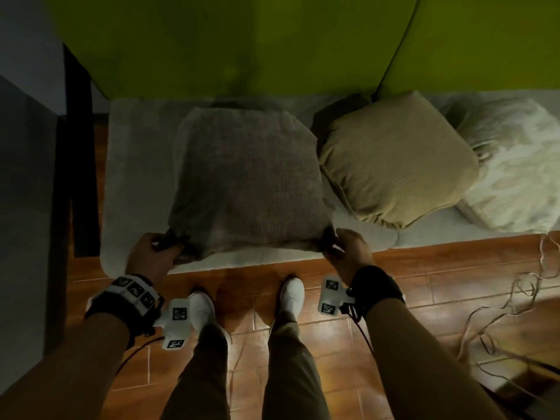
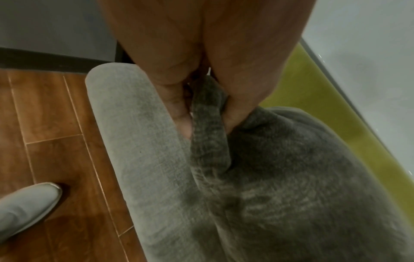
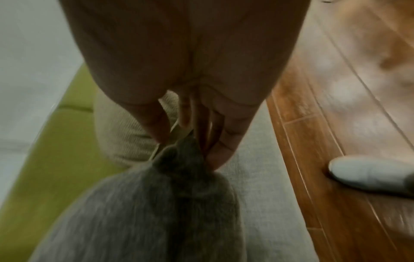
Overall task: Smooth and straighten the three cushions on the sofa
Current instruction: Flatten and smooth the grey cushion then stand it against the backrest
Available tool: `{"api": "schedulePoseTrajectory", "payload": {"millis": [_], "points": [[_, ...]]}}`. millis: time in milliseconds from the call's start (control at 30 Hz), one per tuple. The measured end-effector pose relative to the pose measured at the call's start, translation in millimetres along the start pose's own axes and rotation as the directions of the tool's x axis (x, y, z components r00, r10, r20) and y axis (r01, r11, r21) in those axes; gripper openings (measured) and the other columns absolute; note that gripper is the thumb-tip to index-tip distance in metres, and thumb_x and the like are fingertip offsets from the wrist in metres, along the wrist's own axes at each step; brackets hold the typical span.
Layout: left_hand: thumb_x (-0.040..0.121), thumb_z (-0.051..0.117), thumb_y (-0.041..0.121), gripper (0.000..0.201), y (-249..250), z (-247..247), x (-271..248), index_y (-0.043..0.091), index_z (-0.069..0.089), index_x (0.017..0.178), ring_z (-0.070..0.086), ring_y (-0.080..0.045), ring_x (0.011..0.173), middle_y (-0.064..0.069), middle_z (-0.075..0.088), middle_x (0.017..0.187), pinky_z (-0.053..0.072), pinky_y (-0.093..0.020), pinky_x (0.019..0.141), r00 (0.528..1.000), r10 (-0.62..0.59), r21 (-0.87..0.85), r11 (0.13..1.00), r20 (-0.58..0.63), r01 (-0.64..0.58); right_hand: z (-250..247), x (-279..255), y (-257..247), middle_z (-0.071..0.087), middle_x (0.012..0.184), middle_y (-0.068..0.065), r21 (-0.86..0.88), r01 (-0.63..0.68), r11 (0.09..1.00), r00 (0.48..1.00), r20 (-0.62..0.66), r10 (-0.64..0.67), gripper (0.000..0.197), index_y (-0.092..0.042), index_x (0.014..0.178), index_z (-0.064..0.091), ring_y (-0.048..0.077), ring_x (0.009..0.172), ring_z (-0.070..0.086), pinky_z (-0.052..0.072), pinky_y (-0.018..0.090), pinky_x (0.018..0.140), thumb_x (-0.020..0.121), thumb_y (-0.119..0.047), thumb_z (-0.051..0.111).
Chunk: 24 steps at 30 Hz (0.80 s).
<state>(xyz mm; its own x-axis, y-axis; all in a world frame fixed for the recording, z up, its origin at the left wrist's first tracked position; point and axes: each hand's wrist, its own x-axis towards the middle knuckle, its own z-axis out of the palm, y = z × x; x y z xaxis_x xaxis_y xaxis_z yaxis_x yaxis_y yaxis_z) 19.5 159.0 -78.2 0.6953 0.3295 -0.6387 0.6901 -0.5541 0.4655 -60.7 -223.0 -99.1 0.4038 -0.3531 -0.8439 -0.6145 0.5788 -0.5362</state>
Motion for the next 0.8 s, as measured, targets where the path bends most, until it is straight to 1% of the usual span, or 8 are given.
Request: {"api": "schedulePoseTrajectory", "payload": {"millis": [67,167,267,367,567,700,767,800], "points": [[0.083,0.076,0.026,0.045,0,-1,-3,0.011,0.054,0.120,0.060,-0.028,0.084,-0.013,0.059,0.107,0.052,-0.039,0.076,0.998,-0.054,-0.067,0.996,0.040,0.057,2,-9,-3,0.071,0.110,0.016,-0.166,-0.071,0.984,0.991,0.101,0.089,0.029,-0.006,0.127,0.061,0.026,0.087,0.067,0.055,0.029,0.058,0.098,-0.009,0.060],[0.091,0.064,0.018,0.030,-2,-4,-1,0.005,0.054,0.117,0.059,-0.025,0.078,-0.018,0.060,0.114,0.053,-0.036,0.066,0.987,-0.128,-0.196,0.970,0.099,0.145,3,-13,-3,0.072,0.106,0.014,-0.402,0.021,0.915,0.989,0.141,0.039,0.038,-0.011,0.122,0.069,0.027,0.090,0.061,0.049,0.033,0.067,0.087,0.003,0.066],[0.093,0.062,0.013,0.035,-6,-10,2,0.006,0.054,0.126,0.059,-0.029,0.083,-0.018,0.058,0.115,0.052,-0.035,0.065,0.987,-0.125,-0.137,0.981,0.098,0.138,1,-13,-7,0.071,0.117,0.013,-0.083,-0.014,0.996,0.996,0.089,0.022,0.036,-0.010,0.123,0.066,0.031,0.112,0.065,0.054,0.041,0.082,0.089,-0.002,0.059],[0.084,0.075,0.018,0.046,-7,-18,5,0.012,0.056,0.125,0.061,-0.032,0.083,-0.015,0.061,0.106,0.056,-0.046,0.081,0.996,-0.045,0.022,0.999,0.079,0.044,5,-9,-9,0.070,0.109,0.010,0.161,-0.136,0.978,0.987,0.107,0.119,0.027,-0.008,0.119,0.063,0.026,0.097,0.067,0.054,0.041,0.078,0.099,-0.026,0.056],[0.086,0.075,0.021,0.034,0,-22,3,0.011,0.056,0.113,0.061,-0.033,0.075,-0.017,0.061,0.098,0.053,-0.035,0.063,0.999,0.011,0.037,0.999,0.038,-0.013,20,1,-19,0.068,0.107,0.013,-0.347,0.049,0.937,0.997,-0.045,-0.069,0.032,-0.021,0.114,0.055,0.024,0.089,0.068,0.055,0.030,0.061,0.090,-0.010,0.073],[0.088,0.072,0.023,0.028,0,-31,9,0.013,0.058,0.110,0.068,-0.036,0.078,-0.019,0.065,0.098,0.059,-0.048,0.075,0.999,-0.010,0.012,1.000,0.041,0.010,11,-1,-30,0.064,0.094,-0.001,-0.756,0.350,0.554,0.867,0.037,-0.497,0.030,-0.023,0.110,0.057,0.013,0.081,0.060,0.043,0.016,0.060,0.089,-0.010,0.073],[0.087,0.072,0.023,0.022,-8,-34,22,0.021,0.059,0.104,0.070,-0.037,0.084,-0.020,0.068,0.101,0.058,-0.055,0.082,0.999,-0.004,0.003,1.000,0.049,0.004,10,1,-24,0.064,0.097,-0.001,-0.736,0.341,0.585,0.866,0.004,-0.500,0.028,-0.021,0.117,0.058,0.013,0.083,0.061,0.051,0.024,0.069,0.092,-0.020,0.071],[0.086,0.071,0.024,0.021,-21,-32,38,0.024,0.058,0.102,0.070,-0.037,0.086,-0.021,0.068,0.104,0.057,-0.056,0.083,0.999,-0.002,0.001,1.000,0.054,0.002,12,-2,-21,0.065,0.101,0.003,-0.643,0.273,0.716,0.906,-0.079,-0.416,0.028,-0.018,0.122,0.057,0.018,0.086,0.063,0.055,0.032,0.074,0.096,-0.027,0.066]]}}
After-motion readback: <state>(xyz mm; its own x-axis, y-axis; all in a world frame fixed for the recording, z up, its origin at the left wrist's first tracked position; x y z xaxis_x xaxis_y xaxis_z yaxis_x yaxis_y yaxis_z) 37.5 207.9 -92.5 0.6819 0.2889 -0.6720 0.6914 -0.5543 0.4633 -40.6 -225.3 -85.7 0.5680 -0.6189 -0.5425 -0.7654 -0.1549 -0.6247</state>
